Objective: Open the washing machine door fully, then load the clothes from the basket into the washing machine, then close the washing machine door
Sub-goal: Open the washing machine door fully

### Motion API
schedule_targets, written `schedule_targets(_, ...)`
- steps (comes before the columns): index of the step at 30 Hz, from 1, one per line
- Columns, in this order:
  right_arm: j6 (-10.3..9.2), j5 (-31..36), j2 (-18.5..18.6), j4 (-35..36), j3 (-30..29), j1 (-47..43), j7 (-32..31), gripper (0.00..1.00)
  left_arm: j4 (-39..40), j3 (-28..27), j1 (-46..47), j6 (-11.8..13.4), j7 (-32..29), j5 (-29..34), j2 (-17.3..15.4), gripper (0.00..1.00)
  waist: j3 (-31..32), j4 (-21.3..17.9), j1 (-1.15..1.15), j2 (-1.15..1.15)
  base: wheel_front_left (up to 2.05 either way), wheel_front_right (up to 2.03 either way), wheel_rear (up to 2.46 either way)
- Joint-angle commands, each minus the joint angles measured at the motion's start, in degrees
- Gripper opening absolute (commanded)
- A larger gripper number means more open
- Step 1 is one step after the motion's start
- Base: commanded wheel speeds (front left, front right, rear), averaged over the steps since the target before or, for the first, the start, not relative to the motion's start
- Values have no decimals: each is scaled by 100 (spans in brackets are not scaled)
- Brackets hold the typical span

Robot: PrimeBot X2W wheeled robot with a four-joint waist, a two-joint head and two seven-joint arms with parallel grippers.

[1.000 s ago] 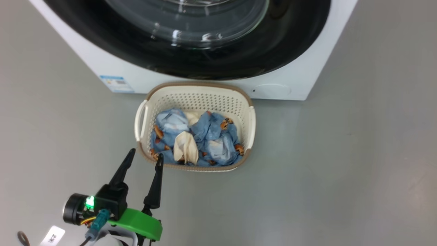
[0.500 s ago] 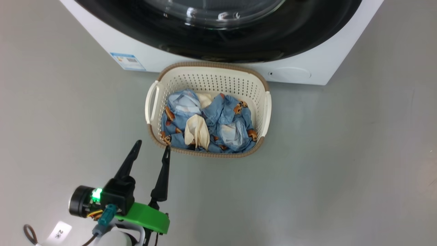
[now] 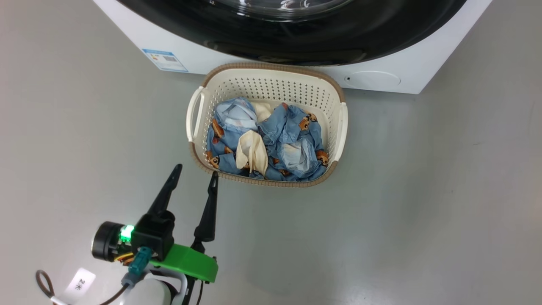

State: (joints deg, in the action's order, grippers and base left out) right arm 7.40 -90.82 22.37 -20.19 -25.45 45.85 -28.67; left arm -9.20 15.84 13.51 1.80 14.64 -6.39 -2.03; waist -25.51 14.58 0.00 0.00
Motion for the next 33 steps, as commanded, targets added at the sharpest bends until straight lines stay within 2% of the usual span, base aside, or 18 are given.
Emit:
schedule_targets(1,9,83,23,209,134,121,-43,0,159,-139,95,54,36,-50,-85,100,-37,35,0,0,0,0,0)
schedule_targets(18,9,205,-250,242,816,587,-120,0,225,76,206,255,36,-150,-85,100,-230,217,0,0,0,0,0)
schedule_targets(33,9,221,-106,212,1111,794,-98,0,314,235,131,363,36,-285,-85,100,-344,528,0,0,0,0,0)
